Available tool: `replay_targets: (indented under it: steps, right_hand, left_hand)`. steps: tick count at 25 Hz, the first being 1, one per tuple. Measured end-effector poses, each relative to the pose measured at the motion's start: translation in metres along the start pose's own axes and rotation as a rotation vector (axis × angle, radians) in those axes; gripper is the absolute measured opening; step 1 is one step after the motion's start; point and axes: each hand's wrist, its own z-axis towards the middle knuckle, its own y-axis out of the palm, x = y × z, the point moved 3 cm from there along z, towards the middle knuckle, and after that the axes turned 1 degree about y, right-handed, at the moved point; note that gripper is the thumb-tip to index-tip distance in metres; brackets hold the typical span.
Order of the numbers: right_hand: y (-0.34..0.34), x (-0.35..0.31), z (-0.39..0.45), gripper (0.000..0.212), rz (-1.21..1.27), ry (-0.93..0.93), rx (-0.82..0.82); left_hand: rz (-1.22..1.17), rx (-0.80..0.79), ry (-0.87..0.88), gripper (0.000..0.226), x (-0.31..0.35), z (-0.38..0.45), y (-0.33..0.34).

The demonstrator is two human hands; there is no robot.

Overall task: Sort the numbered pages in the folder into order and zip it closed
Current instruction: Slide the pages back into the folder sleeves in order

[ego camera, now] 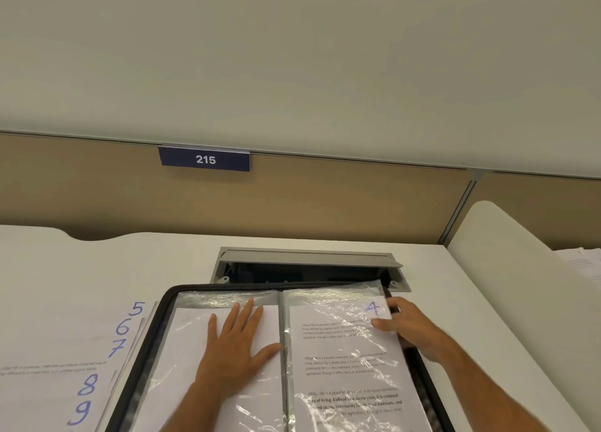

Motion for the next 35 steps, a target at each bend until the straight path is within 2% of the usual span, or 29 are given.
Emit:
replay_targets:
  steps: [3, 8, 9, 13, 14, 15, 16, 18, 23, 26, 28, 30, 33, 35]
  right_hand:
    - [0.0, 0.01, -0.025, 0.046, -0.02, 0.042, -0.024]
    - [0.011, 0.025, -0.062, 0.04, -0.059, 0.08, -0.073]
    - [0.013, 0.027, -0.067, 0.037, -0.051, 0.078, -0.084]
    - [0.02, 0.018, -0.087, 0.027, 0.153, 0.084, -0.045]
    - [0.022, 0.01, -0.093, 0.026, 0.189, 0.081, -0.03]
    - [0.025, -0.001, -0.097, 0.025, 0.207, 0.074, -0.015]
    - [0.028, -0.012, -0.103, 0.025, 0.222, 0.063, -0.009]
    - [0.035, -0.038, -0.114, 0.026, 0.248, 0.028, -0.008]
    - [0.072, -0.092, -0.135, 0.036, 0.238, -0.073, -0.021]
    - [0.106, -0.118, -0.148, 0.035, 0.151, -0.143, 0.027]
    - [0.128, -0.129, -0.156, 0.029, 0.147, -0.179, 0.069]
    - [0.149, -0.136, -0.166, 0.026, 0.182, -0.181, 0.051]
    - [0.173, -0.139, -0.17, 0.057, 0.113, -0.184, -0.044]
    - [0.187, -0.138, -0.167, 0.066, 0.065, -0.178, -0.041]
  left_hand:
    - [0.03, -0.01, 0.068, 0.081, -0.005, -0.005, -0.003]
    - [0.036, 0.028, 0.121, 0.09, -0.022, -0.04, -0.005]
    - [0.025, -0.028, 0.104, 0.09, -0.026, -0.05, -0.005]
    - [0.138, -0.093, 0.033, 0.095, -0.039, -0.069, -0.014]
    - [0.074, -0.113, 0.02, 0.105, -0.038, -0.072, -0.025]
    - [0.014, -0.063, 0.001, 0.117, -0.038, -0.072, -0.033]
    - [-0.053, -0.101, -0.039, 0.125, -0.036, -0.071, -0.038]
    - [-0.252, -0.166, -0.115, 0.13, -0.021, -0.073, -0.056]
    - [-0.886, -0.042, -0.171, 0.077, 0.048, -0.073, -0.103]
    - [-1.179, -0.081, -0.211, 0.077, 0.069, -0.074, -0.121]
    - [-1.352, -0.111, -0.229, 0.063, 0.074, -0.079, -0.131]
    - [-1.475, -0.104, -0.256, 0.044, 0.074, -0.087, -0.144]
    - [-1.503, -0.042, -0.295, 0.033, 0.06, -0.096, -0.154]
    - [-1.427, 0.013, -0.321, 0.026, 0.041, -0.098, -0.155]
